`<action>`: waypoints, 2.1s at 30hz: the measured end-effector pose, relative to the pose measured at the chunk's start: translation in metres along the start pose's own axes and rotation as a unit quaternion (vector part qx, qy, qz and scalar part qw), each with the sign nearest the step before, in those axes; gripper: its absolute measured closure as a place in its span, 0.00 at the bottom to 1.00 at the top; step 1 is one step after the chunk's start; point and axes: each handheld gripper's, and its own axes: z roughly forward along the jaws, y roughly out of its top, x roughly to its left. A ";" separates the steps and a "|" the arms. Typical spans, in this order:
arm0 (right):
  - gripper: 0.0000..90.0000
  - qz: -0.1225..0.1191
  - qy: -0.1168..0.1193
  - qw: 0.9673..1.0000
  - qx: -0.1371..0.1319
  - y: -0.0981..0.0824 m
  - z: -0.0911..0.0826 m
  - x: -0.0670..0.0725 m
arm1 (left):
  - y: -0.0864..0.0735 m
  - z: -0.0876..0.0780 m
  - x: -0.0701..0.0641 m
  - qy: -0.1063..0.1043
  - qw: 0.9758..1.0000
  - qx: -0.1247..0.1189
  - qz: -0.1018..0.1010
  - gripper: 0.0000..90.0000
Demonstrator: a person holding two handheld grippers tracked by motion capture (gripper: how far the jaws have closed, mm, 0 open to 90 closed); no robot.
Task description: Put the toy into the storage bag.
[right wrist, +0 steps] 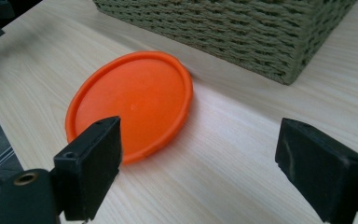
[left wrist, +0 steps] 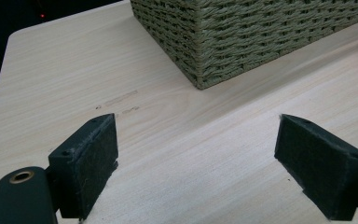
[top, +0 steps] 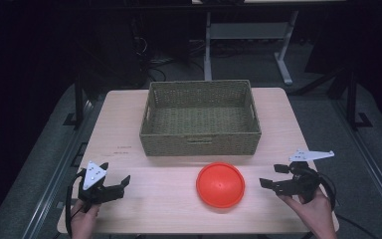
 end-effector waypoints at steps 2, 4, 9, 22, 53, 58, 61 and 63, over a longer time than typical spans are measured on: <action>0.16 -0.004 0.004 1.000 0.003 0.005 0.002 0.002 | 0.000 0.000 -0.001 -0.002 1.000 0.002 0.002 0.14; 0.16 -0.005 0.004 1.000 0.011 0.009 0.005 0.004 | 0.001 0.001 -0.002 -0.003 1.000 0.002 0.004 0.14; 0.16 -0.020 0.006 0.999 0.030 0.020 0.016 0.011 | 0.001 0.001 -0.003 -0.003 1.000 0.002 0.006 0.14; 0.16 -0.044 0.016 0.997 0.068 0.040 0.049 0.024 | 0.001 0.000 -0.004 -0.006 1.000 -0.002 0.009 0.14; 0.37 -0.037 0.028 0.985 0.165 0.040 0.106 0.003 | 0.001 0.001 -0.004 -0.008 1.000 -0.001 0.014 0.14; 0.45 -0.031 0.034 0.985 0.167 0.039 0.108 0.002 | 0.001 0.001 -0.004 -0.007 1.000 -0.002 0.013 0.14; 0.48 -0.026 0.038 0.984 0.171 0.039 0.110 0.000 | 0.001 0.000 -0.004 -0.007 1.000 -0.001 0.013 0.14; 0.52 -0.022 0.040 0.984 0.173 0.038 0.112 -0.001 | 0.001 0.000 -0.005 -0.007 1.000 -0.001 0.015 0.14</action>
